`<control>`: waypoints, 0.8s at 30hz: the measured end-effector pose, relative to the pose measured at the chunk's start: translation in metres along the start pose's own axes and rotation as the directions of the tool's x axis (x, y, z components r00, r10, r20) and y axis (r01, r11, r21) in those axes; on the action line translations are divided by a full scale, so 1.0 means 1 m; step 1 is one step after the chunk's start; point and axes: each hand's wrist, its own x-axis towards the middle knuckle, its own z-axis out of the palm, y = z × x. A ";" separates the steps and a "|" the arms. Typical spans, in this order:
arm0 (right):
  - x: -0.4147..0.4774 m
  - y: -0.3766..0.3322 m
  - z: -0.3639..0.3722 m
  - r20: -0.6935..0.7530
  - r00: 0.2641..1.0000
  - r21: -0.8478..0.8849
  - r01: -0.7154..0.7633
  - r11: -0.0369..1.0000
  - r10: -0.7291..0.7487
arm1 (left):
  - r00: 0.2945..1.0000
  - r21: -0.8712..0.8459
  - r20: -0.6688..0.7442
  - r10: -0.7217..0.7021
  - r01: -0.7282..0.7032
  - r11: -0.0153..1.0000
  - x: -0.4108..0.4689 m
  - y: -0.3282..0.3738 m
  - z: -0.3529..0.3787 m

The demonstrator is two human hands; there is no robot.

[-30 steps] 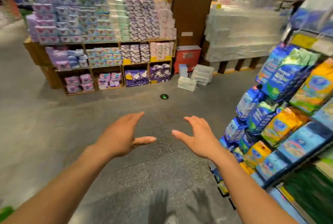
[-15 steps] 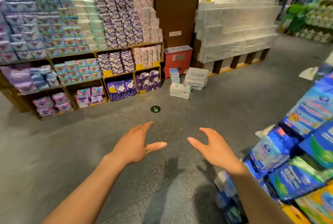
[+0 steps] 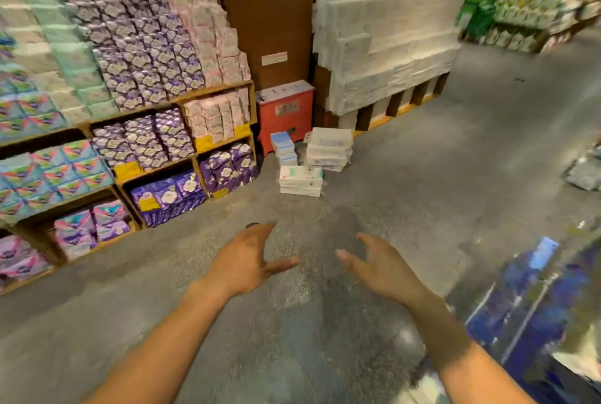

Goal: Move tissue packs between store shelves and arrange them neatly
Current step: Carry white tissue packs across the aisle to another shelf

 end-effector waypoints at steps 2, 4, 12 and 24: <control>0.048 -0.009 -0.013 -0.031 0.999 0.022 -0.041 0.999 0.041 | 0.999 0.006 0.037 0.033 -0.033 0.999 0.057 -0.011 -0.019; 0.093 -0.015 -0.025 -0.073 0.995 0.057 -0.059 0.997 0.063 | 0.996 0.022 0.075 0.057 -0.058 0.998 0.111 -0.025 -0.030; 0.290 -0.008 -0.056 -0.105 0.986 0.102 -0.119 0.988 0.130 | 0.982 0.020 0.174 0.072 -0.077 0.997 0.329 -0.070 -0.034; 0.619 -0.031 -0.135 0.096 0.982 0.102 -0.172 0.980 0.163 | 0.984 -0.048 0.163 -0.066 0.074 0.996 0.614 -0.126 -0.074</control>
